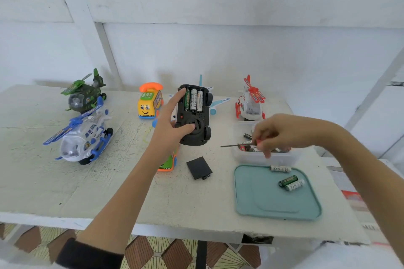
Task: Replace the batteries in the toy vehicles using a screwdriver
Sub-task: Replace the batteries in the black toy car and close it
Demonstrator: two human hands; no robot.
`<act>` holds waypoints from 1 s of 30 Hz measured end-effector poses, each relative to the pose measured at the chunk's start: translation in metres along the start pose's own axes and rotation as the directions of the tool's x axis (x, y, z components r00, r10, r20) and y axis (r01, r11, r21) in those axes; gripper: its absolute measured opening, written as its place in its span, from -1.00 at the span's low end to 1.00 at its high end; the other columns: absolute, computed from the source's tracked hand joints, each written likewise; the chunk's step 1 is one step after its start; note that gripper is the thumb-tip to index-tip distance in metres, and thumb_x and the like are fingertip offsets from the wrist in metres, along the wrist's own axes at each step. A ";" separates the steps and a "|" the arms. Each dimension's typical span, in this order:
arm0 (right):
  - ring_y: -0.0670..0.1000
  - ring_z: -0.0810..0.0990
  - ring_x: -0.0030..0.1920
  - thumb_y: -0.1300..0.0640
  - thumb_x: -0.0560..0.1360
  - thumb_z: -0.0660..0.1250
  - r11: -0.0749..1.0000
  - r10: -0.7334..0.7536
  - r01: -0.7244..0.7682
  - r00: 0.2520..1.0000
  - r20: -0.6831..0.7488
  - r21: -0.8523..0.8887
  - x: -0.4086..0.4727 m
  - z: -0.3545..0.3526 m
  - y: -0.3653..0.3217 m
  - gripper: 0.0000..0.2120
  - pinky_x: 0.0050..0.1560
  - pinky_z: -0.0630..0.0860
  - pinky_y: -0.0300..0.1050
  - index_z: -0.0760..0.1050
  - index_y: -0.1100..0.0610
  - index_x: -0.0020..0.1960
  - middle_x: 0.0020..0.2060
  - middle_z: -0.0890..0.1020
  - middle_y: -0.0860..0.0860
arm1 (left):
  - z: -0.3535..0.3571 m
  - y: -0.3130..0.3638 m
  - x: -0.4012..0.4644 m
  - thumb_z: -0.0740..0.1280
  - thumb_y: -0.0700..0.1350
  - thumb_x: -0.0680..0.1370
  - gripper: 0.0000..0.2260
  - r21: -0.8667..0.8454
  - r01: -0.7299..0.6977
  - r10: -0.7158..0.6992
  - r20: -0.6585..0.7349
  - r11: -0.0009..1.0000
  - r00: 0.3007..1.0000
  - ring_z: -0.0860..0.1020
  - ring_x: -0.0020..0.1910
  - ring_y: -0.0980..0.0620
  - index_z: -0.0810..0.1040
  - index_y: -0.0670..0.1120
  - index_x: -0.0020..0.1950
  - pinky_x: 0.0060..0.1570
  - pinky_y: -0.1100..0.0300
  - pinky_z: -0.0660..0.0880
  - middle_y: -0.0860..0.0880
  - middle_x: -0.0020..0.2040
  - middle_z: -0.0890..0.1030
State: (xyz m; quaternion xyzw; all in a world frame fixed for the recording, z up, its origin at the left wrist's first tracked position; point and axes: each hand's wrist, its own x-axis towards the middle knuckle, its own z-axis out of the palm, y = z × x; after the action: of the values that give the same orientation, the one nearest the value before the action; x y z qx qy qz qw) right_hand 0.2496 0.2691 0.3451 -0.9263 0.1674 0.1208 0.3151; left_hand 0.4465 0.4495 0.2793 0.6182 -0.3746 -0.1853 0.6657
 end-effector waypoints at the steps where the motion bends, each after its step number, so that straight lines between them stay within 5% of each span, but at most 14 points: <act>1: -0.13 0.45 -0.41 0.16 0.50 0.33 0.998 -0.027 0.034 0.993 -0.112 0.058 -0.004 -0.007 -0.002 -0.96 -0.36 0.36 -0.34 0.55 0.11 -0.07 -0.36 0.67 -0.02 | 0.003 -0.001 0.002 0.30 -0.47 0.48 -0.28 -0.002 0.002 -0.002 0.011 1.000 1.000 0.64 0.07 -0.01 0.33 0.25 0.40 -0.09 0.26 0.60 0.26 0.29 0.38; 4: -0.20 0.44 -0.46 0.15 0.48 0.36 0.993 -0.084 0.111 0.879 -0.470 0.031 -0.005 -0.019 -0.007 -0.94 -0.39 0.32 -0.41 0.57 0.10 -0.16 -0.42 0.63 -0.04 | 0.015 -0.002 0.007 0.36 -0.40 0.44 -0.26 0.017 -0.004 0.003 0.066 1.000 0.998 0.57 0.22 -0.10 0.36 0.38 0.34 0.11 0.05 0.60 0.17 0.36 0.38; 8: -0.08 0.52 -0.29 0.10 0.46 0.36 0.993 -0.086 0.009 0.740 -0.667 -0.119 0.010 -0.021 -0.006 -0.93 -0.16 0.48 -0.11 0.55 0.06 -0.20 -0.41 0.55 -0.15 | 0.031 -0.001 0.010 0.35 -0.25 0.35 -0.28 0.071 -0.019 0.009 0.132 0.997 0.991 0.49 0.30 -0.14 0.37 0.48 0.29 0.22 -0.09 0.53 0.06 0.42 0.38; 17: -0.05 0.52 -0.27 0.08 0.47 0.37 0.993 -0.097 0.019 0.701 -0.706 -0.118 0.016 -0.024 0.007 -0.90 -0.09 0.55 0.01 0.59 0.11 -0.16 -0.41 0.51 -0.21 | 0.046 0.000 0.017 0.34 -0.25 0.35 -0.29 0.090 -0.070 0.052 0.190 0.994 0.980 0.49 0.29 -0.13 0.38 0.52 0.23 0.14 0.04 0.58 0.04 0.38 0.40; 22: -0.02 0.54 -0.24 0.08 0.46 0.37 0.992 -0.089 -0.002 0.712 -0.697 -0.128 0.014 -0.028 0.014 -0.91 -0.06 0.55 0.05 0.58 0.08 -0.16 -0.42 0.50 -0.22 | 0.051 -0.004 0.022 0.35 -0.37 0.40 -0.29 0.106 -0.126 0.099 0.231 0.986 0.968 0.49 0.27 -0.08 0.38 0.36 0.31 0.04 0.25 0.57 0.11 0.35 0.38; 27: 0.00 0.50 -0.24 0.09 0.45 0.36 0.983 -0.043 -0.091 0.724 -0.689 -0.157 0.009 -0.035 0.017 -0.89 -0.09 0.51 -0.03 0.57 0.14 -0.18 -0.42 0.50 -0.16 | 0.059 -0.005 0.032 0.32 -0.34 0.38 -0.33 0.203 -0.196 0.124 0.320 0.959 0.939 0.38 0.35 0.10 0.38 0.20 0.39 0.08 0.47 0.43 0.00 0.37 0.34; 30: -0.03 0.47 -0.28 0.12 0.43 0.36 0.981 -0.012 -0.125 0.723 -0.690 -0.148 0.003 -0.044 0.020 -0.89 -0.12 0.49 -0.06 0.55 0.14 -0.24 -0.43 0.50 -0.15 | 0.065 -0.002 0.041 0.31 -0.44 0.42 -0.31 0.270 -0.250 0.135 0.381 0.930 0.915 0.30 0.33 0.33 0.36 0.19 0.38 0.14 0.57 0.32 0.12 0.36 0.30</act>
State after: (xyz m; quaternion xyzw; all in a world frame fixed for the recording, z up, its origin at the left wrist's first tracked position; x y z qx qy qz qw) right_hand 0.2495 0.2263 0.3669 -0.9244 0.2884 -0.2068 0.1396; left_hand 0.4267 0.3754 0.2856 0.6315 -0.5732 -0.1649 0.4954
